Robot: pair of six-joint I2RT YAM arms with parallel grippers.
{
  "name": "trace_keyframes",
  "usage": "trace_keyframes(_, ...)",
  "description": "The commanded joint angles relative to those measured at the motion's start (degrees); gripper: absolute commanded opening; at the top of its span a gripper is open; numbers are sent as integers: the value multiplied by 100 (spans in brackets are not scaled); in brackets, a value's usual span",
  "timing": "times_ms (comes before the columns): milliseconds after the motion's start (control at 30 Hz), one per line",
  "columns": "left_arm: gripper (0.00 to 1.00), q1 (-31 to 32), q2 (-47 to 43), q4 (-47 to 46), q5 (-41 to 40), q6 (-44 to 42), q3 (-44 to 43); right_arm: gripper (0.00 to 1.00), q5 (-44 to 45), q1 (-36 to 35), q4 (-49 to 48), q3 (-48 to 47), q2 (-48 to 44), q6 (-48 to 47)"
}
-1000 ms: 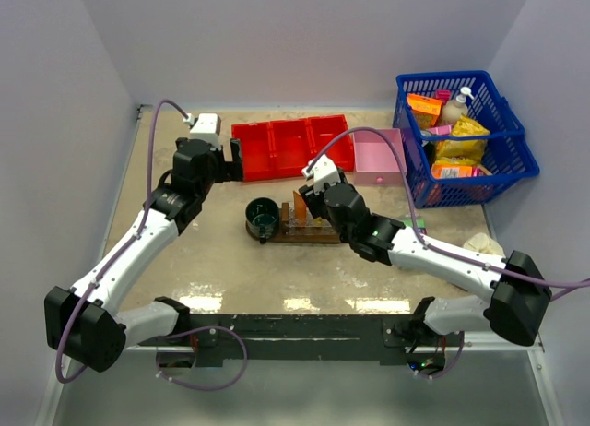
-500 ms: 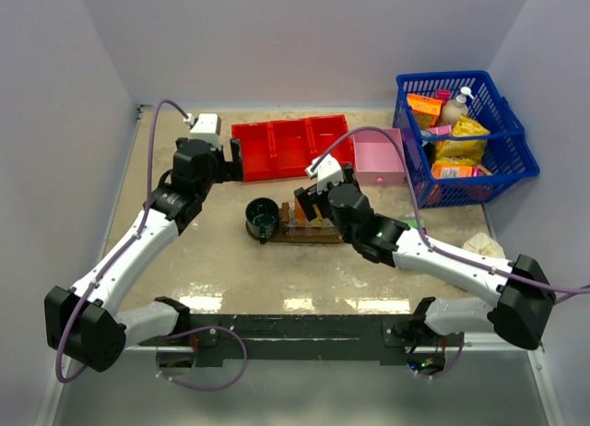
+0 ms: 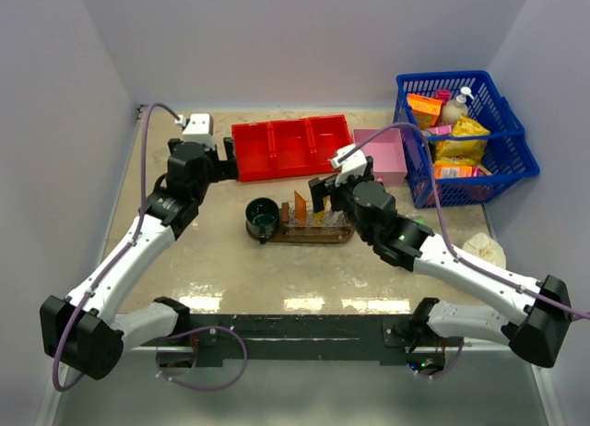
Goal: Prepare toiletry sets of a toothbrush and toothpaste on the tray
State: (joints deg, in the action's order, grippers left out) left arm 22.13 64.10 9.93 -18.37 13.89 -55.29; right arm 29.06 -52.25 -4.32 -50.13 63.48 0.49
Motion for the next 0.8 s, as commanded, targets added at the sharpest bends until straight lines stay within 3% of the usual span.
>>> trace_keyframes(0, 100, -191, -108, -290, -211, -45, 53, 98, -120, 381, 211, -382, -108, 652)
trace_keyframes(300, 100, -867, -274, -203, 80, 290, 62, 98, -752, 1831, 588, -199, -416, 1365)
trace_keyframes(533, 100, -886, -924, -281, -1017, 105, 211, 98, -1464, 3359, 906, -32, -626, 1664)
trace_keyframes(767, 100, -886, -1610, -694, -1494, -193, 545, 98, -1272, 3827, 1117, 82, -1381, 1858)
